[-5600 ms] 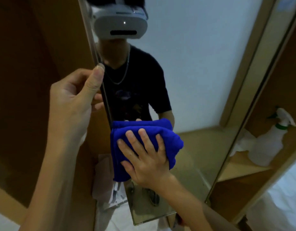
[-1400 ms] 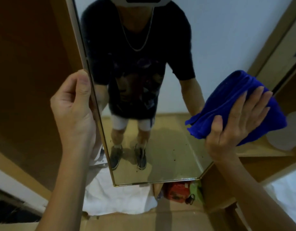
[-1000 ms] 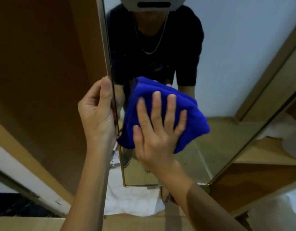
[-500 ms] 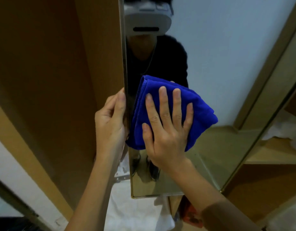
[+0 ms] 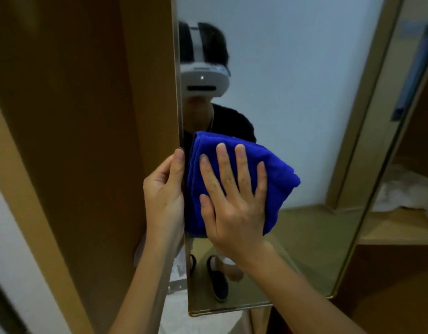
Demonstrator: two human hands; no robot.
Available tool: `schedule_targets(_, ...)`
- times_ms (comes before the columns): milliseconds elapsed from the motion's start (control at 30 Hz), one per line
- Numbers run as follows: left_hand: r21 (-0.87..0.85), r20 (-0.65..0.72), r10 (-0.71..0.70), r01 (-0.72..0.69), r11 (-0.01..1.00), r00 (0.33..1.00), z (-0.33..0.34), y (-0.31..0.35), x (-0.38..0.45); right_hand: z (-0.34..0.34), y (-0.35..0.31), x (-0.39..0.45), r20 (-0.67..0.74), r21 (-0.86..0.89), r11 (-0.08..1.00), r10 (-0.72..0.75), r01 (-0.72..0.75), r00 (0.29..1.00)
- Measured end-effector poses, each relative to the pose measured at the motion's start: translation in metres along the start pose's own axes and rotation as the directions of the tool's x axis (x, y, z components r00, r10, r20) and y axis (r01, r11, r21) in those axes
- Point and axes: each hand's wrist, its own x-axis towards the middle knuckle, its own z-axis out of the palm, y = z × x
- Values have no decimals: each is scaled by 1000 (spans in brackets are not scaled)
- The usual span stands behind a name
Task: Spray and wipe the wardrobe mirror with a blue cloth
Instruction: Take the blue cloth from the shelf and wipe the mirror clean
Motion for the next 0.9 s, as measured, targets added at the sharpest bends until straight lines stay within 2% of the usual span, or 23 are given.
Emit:
schedule_targets(367, 8, -54, 102, -102, 995, 993, 3, -11, 4, 9, 0, -13, 12, -43, 999, -27, 27, 1000)
schedule_targets(533, -4, -25, 87, -87, 996, 996, 3, -12, 7, 4, 32, -18, 29, -86, 994, -69, 72, 997)
schedule_targets(767, -19, -80, 87, -89, 996, 993, 2, -21, 15, -25, 152, -62, -65, -214, 958, 183, -193, 981)
schedule_targets(900, -43, -78, 98, -102, 994, 992, 2, -18, 12, -28, 172, -71, -130, -243, 901, 337, -359, 933)
